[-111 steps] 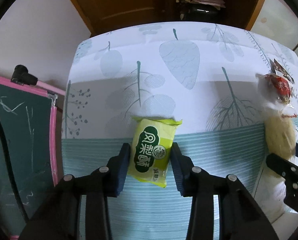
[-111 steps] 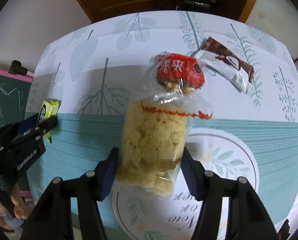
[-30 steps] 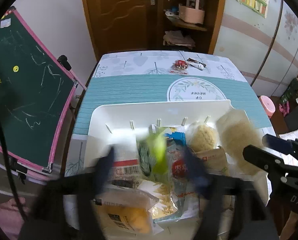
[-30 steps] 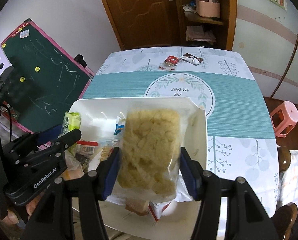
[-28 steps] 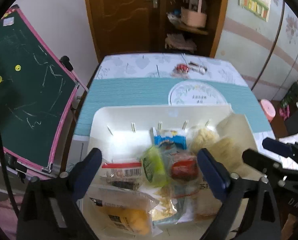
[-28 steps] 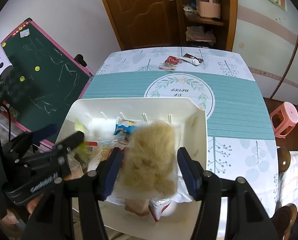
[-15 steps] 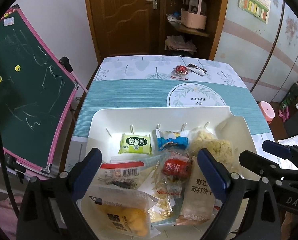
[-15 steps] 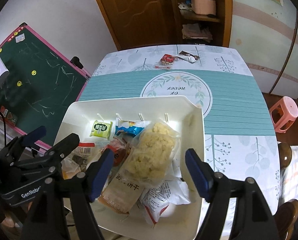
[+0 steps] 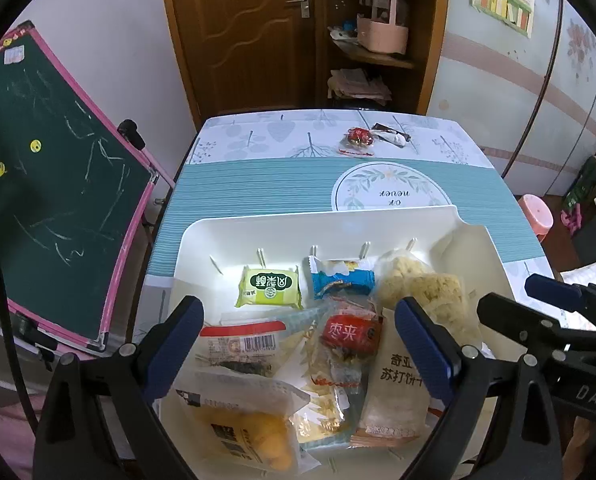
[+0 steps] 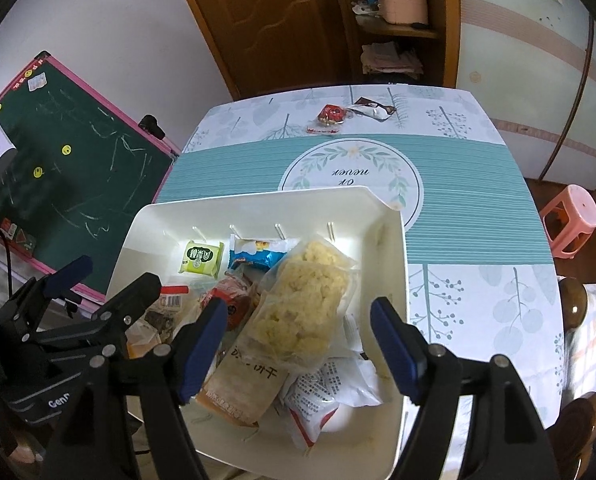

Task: Organize snacks
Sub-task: 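Move both tools forward over the red candy and brown wrapper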

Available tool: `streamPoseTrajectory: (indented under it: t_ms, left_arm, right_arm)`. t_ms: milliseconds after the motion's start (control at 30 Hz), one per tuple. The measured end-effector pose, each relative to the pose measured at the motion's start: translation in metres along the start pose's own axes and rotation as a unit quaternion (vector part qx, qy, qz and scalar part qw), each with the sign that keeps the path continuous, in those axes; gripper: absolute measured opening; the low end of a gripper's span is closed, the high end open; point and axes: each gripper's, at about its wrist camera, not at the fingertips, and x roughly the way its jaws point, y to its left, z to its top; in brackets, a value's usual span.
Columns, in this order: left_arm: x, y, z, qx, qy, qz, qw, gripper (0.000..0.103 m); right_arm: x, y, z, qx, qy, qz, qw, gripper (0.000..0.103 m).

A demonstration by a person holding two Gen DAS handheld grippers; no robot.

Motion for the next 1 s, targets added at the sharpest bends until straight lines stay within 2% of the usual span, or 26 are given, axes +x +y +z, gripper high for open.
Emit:
streamPoseTrajectory:
  t_ms: [667,867,1000]
  left_arm:
    - [-0.007,-0.012,0.01,0.035,-0.023,0.022,0.9989,0.096]
    - [-0.005,-0.018,0.032,0.041,-0.025,0.017,0.9987,0.096]
    - [-0.009,-0.02,0.068,0.05,-0.03,0.008,0.9983,0.096]
  right_arm:
    - [-0.001,-0.018,0.006,0.029,-0.01,0.012,0.999,0.075]
    - [-0.004,-0.028,0.017,0.04,-0.021,0.008,0.999,0.075]
    - [-0.012,-0.036,0.036,0.034,-0.034,-0.002,0.999,0.075]
